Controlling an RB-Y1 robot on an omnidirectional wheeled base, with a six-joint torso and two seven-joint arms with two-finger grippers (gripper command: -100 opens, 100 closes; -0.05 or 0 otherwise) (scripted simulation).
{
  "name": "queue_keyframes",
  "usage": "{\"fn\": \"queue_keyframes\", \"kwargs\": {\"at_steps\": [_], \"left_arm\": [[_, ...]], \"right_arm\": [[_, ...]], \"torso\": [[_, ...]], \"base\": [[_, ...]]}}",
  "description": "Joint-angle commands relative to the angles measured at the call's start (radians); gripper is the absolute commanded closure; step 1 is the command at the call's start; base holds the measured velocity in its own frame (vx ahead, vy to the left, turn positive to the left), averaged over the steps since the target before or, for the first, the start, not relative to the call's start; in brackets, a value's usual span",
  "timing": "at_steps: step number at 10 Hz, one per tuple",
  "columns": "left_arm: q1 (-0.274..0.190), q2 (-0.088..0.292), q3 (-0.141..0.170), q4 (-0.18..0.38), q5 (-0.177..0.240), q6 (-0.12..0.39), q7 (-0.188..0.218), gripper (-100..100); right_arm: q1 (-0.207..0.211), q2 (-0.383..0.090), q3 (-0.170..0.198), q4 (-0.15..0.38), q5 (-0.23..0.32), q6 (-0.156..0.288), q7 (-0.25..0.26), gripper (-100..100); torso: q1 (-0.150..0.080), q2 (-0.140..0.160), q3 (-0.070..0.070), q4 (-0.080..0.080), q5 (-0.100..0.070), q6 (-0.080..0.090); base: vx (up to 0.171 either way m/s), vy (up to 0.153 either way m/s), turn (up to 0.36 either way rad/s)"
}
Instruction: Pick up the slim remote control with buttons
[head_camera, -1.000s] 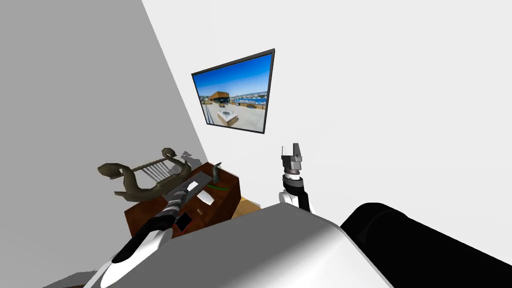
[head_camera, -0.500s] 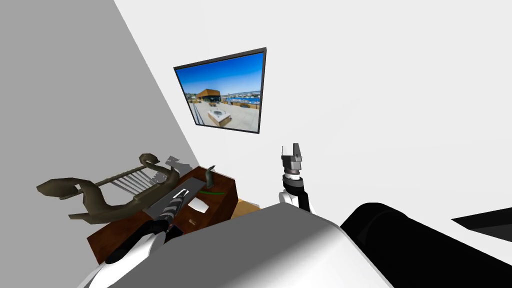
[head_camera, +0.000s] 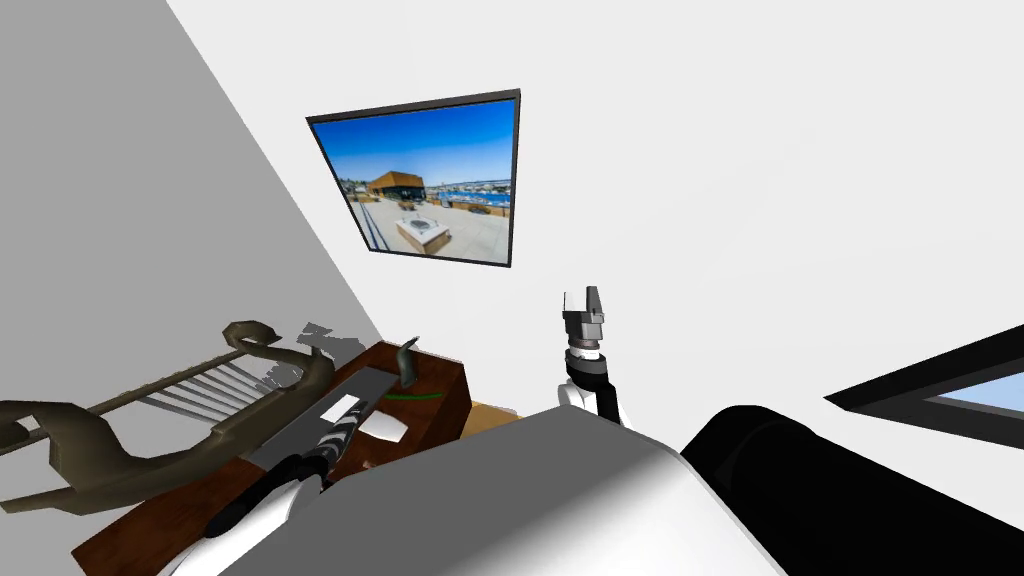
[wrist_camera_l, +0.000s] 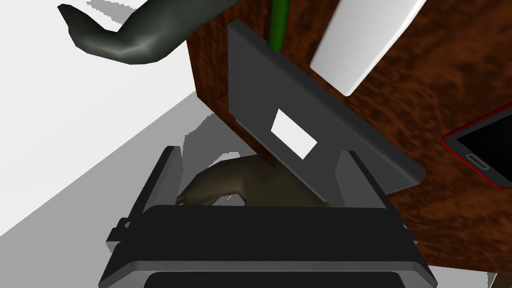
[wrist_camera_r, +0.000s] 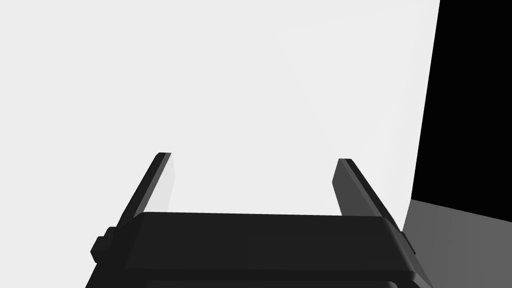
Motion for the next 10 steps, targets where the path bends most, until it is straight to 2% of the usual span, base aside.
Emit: {"fn": "queue_keyframes", "kwargs": {"at_steps": [1, 2, 3, 4, 5, 6, 7, 8, 9, 10], "left_arm": [[-0.019, 0.016, 0.002, 0.05, 0.031, 0.046, -0.025, -100], [-0.019, 0.016, 0.002, 0.073, 0.031, 0.046, -0.025, -100], [-0.029, 0.029, 0.003, 0.102, 0.059, 0.085, -0.047, -100], [-0.029, 0.029, 0.003, 0.126, 0.059, 0.085, -0.047, -100], [-0.038, 0.041, 0.005, 0.152, 0.086, 0.123, -0.068, -100], [-0.038, 0.041, 0.005, 0.176, 0.086, 0.123, -0.068, -100], [-0.048, 0.053, 0.005, 0.206, 0.112, 0.16, -0.088, -100], [-0.048, 0.053, 0.005, 0.224, 0.112, 0.16, -0.088, -100], [-0.057, 0.063, 0.006, 0.27, 0.138, 0.196, -0.108, -100], [-0.057, 0.063, 0.006, 0.27, 0.138, 0.196, -0.108, -100]], "right_arm": [[0.0, 0.0, 0.0, 0.0, 0.0, 0.0, 0.0, 0], [0.0, 0.0, 0.0, 0.0, 0.0, 0.0, 0.0, 0], [0.0, 0.0, 0.0, 0.0, 0.0, 0.0, 0.0, 0], [0.0, 0.0, 0.0, 0.0, 0.0, 0.0, 0.0, 0], [0.0, 0.0, 0.0, 0.0, 0.0, 0.0, 0.0, 0], [0.0, 0.0, 0.0, 0.0, 0.0, 0.0, 0.0, 0], [0.0, 0.0, 0.0, 0.0, 0.0, 0.0, 0.0, 0], [0.0, 0.0, 0.0, 0.0, 0.0, 0.0, 0.0, 0], [0.0, 0.0, 0.0, 0.0, 0.0, 0.0, 0.0, 0], [0.0, 0.0, 0.0, 0.0, 0.0, 0.0, 0.0, 0]], "torso": [[0.0, 0.0, 0.0, 0.0, 0.0, 0.0], [0.0, -0.001, 0.0, 0.0, 0.0, 0.001], [0.0, 0.0, 0.0, 0.0, 0.0, 0.0], [-0.001, 0.0, 0.0, 0.0, 0.0, 0.001], [0.0, 0.0, 0.0, 0.0, 0.0, 0.0], [0.0, -0.001, 0.0, 0.0, 0.0, 0.001], [0.0, -0.001, 0.0, 0.0, 0.0, 0.0], [0.0, -0.001, 0.0, 0.0, 0.0, 0.0], [-0.001, 0.0, 0.0, 0.0, 0.0, 0.0], [-0.001, -0.001, 0.0, 0.0, 0.0, 0.0]], "base": [[0.031, 0.024, -0.213], [0.02, 0.02, -0.102], [0.01, 0.009, -0.197], [0.023, 0.027, -0.132], [0.029, 0.03, -0.225], [0.025, 0.024, -0.107], [0.027, 0.018, -0.199], [0.021, 0.017, -0.111], [0.028, 0.017, -0.204], [0.02, 0.02, -0.105]]}}
